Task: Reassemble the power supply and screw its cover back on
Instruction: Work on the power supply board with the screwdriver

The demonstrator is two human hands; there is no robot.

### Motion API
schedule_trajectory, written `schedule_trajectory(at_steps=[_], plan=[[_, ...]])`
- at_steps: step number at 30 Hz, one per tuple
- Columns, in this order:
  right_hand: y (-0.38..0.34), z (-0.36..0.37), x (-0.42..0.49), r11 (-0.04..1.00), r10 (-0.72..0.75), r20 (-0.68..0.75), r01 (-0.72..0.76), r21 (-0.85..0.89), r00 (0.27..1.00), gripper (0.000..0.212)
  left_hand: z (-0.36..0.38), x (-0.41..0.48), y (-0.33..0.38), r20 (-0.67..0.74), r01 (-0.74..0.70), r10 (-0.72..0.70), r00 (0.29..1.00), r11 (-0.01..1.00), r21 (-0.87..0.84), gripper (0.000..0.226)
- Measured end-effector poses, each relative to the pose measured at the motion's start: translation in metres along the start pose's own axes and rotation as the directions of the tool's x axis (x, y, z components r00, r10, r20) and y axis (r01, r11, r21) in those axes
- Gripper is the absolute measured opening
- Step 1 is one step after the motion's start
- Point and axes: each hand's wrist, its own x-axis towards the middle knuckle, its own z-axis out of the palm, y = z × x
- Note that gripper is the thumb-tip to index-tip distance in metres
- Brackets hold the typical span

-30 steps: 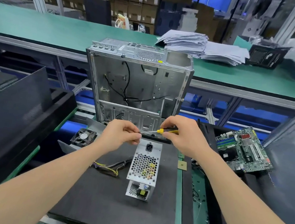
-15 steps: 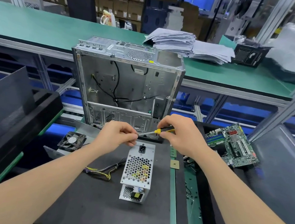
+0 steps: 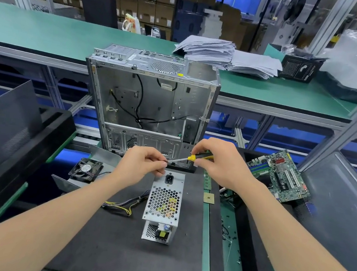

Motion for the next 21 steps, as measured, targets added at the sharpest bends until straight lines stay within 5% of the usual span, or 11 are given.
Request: schedule_trajectory(at_steps=[13, 21], plan=[[-0.003, 0.004, -0.001, 0.962, -0.239, -0.03, 0.232, -0.147, 0.971, 0.019, 0.006, -0.004, -0.001, 0.005, 0.01, -0.011, 1.0, 0.995, 0.1, 0.006], [-0.018, 0.001, -0.006, 0.934, 0.102, -0.215, -0.019, 0.356, 0.971, 0.018, 0.016, -0.013, -0.002, 0.01, -0.085, 0.085, 0.996, 0.951, 0.299, 0.01]])
